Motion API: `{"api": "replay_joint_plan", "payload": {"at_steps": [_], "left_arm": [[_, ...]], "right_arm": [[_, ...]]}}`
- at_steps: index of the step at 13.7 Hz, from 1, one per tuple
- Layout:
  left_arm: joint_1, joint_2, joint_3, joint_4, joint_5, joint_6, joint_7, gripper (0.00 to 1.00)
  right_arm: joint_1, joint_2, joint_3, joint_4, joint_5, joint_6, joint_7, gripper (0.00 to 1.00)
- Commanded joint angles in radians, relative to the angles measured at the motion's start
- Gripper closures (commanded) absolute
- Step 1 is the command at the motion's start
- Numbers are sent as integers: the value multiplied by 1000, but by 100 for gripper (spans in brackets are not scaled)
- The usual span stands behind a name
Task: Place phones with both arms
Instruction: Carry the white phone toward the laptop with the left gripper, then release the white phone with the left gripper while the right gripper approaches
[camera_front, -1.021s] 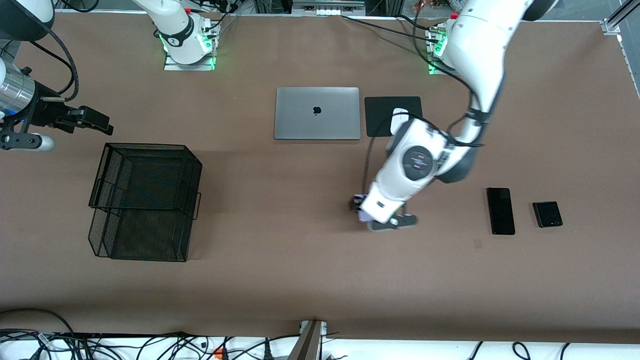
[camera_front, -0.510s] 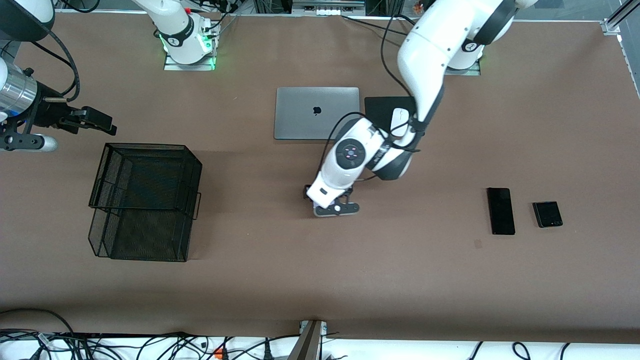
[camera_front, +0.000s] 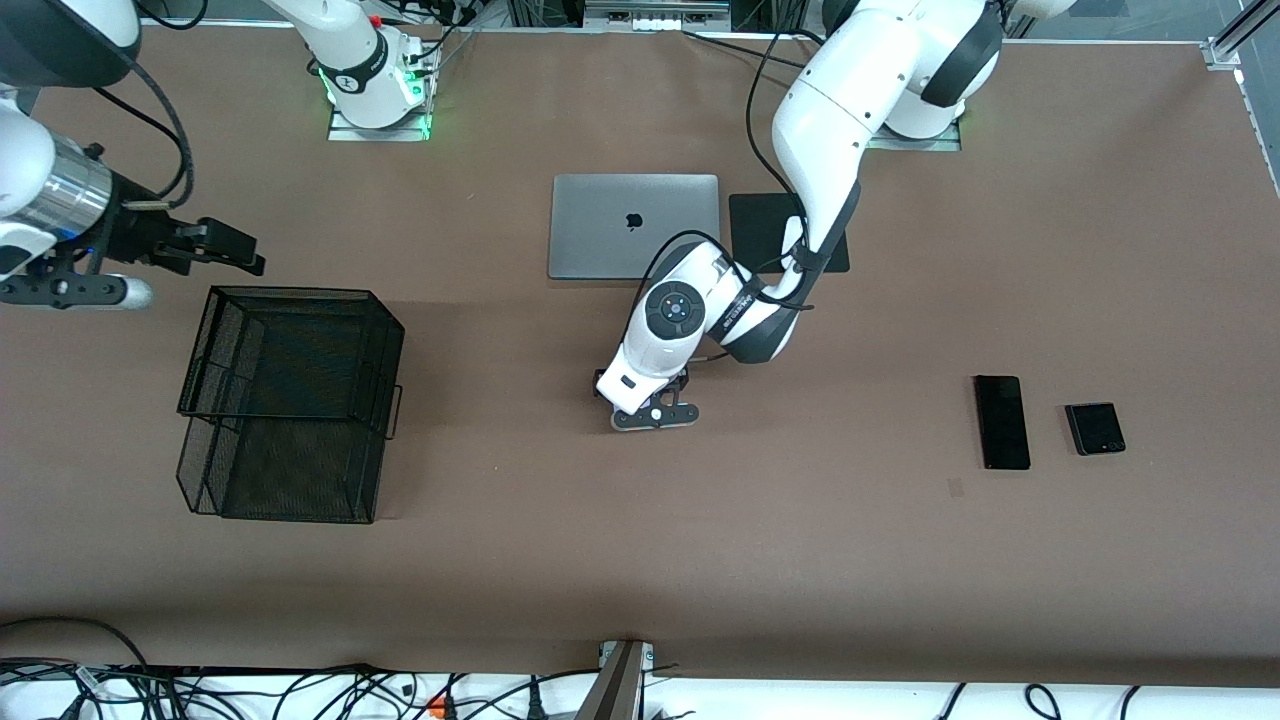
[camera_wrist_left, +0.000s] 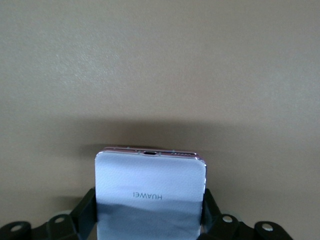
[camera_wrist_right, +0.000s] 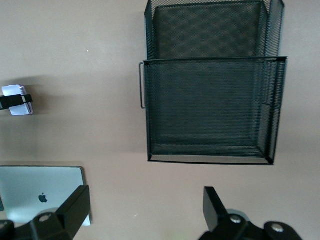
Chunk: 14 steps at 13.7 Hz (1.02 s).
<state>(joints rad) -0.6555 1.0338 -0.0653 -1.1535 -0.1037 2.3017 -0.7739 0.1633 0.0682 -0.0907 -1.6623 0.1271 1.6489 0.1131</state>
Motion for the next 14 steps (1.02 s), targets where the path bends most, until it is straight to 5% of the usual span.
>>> {"api": "replay_joint_plan", "payload": {"at_steps": [1, 4, 7, 11, 14], "left_arm": [[-13, 12, 27, 41, -25, -11, 1, 0], [22, -44, 44, 55, -25, -36, -1, 0], [175, -179, 44, 26, -17, -221, 19, 0], [400, -395, 45, -112, -13, -431, 259, 0], [568, -474, 45, -195, 87, -501, 471, 0]], "right_arm": [[37, 19, 0, 6, 20, 37, 72, 0], [41, 51, -3, 4, 156, 42, 199, 0], [48, 62, 0, -5, 195, 80, 394, 0], [181, 108, -3, 2, 171, 196, 437, 0], [350, 201, -1, 9, 44, 388, 542, 0]]}}
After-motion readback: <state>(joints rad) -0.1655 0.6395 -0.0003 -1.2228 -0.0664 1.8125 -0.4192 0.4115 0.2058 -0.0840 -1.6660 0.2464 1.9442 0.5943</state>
